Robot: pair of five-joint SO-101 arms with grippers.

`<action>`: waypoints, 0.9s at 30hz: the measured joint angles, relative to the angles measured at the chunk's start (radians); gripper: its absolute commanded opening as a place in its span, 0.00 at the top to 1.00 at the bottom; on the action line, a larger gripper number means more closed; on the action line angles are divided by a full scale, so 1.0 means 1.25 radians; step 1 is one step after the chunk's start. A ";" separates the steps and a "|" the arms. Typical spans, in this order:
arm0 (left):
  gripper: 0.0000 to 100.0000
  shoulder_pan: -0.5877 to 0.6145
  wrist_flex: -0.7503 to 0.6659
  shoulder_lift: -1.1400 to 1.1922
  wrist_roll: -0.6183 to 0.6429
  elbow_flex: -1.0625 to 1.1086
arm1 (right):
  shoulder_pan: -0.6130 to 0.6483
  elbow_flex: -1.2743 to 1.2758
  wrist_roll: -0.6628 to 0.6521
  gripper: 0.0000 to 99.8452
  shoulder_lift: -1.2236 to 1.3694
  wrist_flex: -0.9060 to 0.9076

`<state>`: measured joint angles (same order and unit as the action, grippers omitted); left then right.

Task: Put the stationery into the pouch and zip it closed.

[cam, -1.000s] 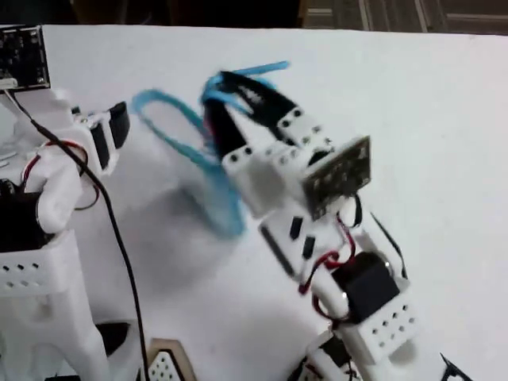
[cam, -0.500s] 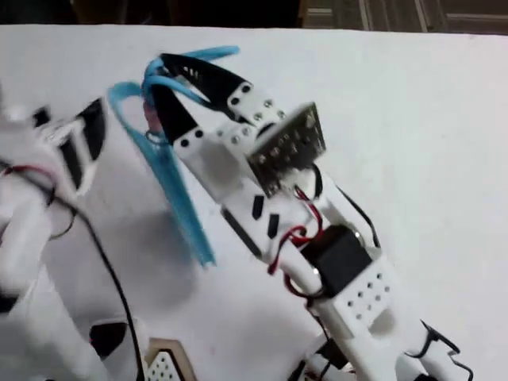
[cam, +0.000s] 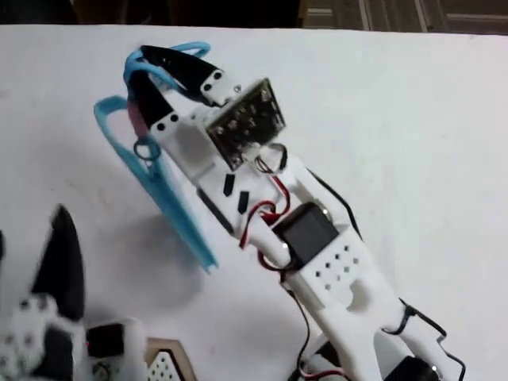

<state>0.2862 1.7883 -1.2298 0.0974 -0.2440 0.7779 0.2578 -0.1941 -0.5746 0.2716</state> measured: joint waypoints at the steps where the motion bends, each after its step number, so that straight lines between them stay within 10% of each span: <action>1: 0.72 -0.028 0.000 -0.027 0.000 0.042 | 0.000 0.000 0.000 0.98 0.002 0.000; 17: 0.69 -0.243 -0.176 0.114 0.193 0.423 | 0.000 -0.031 0.000 0.98 0.011 0.000; 27: 0.90 -0.244 -0.241 0.254 0.117 0.430 | 0.000 -0.031 0.000 0.98 0.011 0.000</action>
<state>-0.0192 1.4876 -0.9122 0.2432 0.2931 0.7779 0.2194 -0.1941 -0.5608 0.2716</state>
